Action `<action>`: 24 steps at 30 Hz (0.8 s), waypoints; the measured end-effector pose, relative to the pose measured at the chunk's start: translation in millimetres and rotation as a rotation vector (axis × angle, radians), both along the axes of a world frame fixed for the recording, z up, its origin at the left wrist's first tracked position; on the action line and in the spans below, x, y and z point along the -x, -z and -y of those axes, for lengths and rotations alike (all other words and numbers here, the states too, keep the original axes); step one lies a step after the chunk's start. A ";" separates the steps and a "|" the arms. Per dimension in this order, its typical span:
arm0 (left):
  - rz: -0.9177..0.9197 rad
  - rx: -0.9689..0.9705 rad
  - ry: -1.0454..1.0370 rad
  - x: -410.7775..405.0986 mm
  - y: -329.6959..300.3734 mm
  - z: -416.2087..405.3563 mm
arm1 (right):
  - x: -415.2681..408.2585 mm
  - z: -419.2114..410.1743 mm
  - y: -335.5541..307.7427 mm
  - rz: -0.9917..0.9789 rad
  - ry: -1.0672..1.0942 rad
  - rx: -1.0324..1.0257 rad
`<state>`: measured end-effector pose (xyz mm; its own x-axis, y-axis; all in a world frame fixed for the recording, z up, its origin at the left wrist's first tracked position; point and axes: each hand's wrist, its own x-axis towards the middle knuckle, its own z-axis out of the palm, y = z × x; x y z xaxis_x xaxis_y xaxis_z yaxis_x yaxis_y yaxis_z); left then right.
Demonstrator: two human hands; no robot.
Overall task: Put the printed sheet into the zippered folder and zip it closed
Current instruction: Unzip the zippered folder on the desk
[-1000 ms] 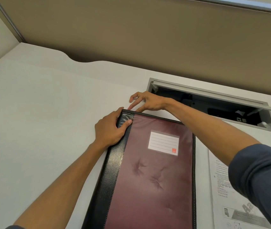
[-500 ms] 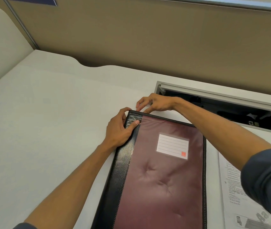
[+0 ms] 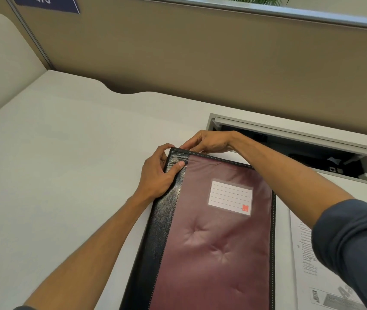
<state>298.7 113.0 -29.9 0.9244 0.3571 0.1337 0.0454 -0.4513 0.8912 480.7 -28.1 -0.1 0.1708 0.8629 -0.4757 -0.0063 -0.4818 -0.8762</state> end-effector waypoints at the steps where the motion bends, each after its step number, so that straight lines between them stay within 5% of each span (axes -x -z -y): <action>1: 0.001 -0.001 -0.001 0.2 0.3 -0.2 | 1.0 -0.1 0.5 0.010 0.011 -0.003; 6: 0.004 0.001 0.002 0.1 4.4 -1.8 | 11.4 2.8 4.2 0.175 0.119 -0.040; 13: -0.070 -0.070 0.012 -3.4 13.5 -1.8 | 29.6 -1.0 1.5 0.711 0.103 -0.138; 24: -0.129 -0.335 0.039 -3.7 11.8 -1.0 | 26.8 10.1 4.8 0.810 0.123 -0.047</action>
<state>302.4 114.0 -41.7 0.9533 0.2774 0.1191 0.1246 -0.7208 0.6818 453.9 -38.2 -4.9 0.5406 0.8315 -0.1279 0.5865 -0.4815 -0.6513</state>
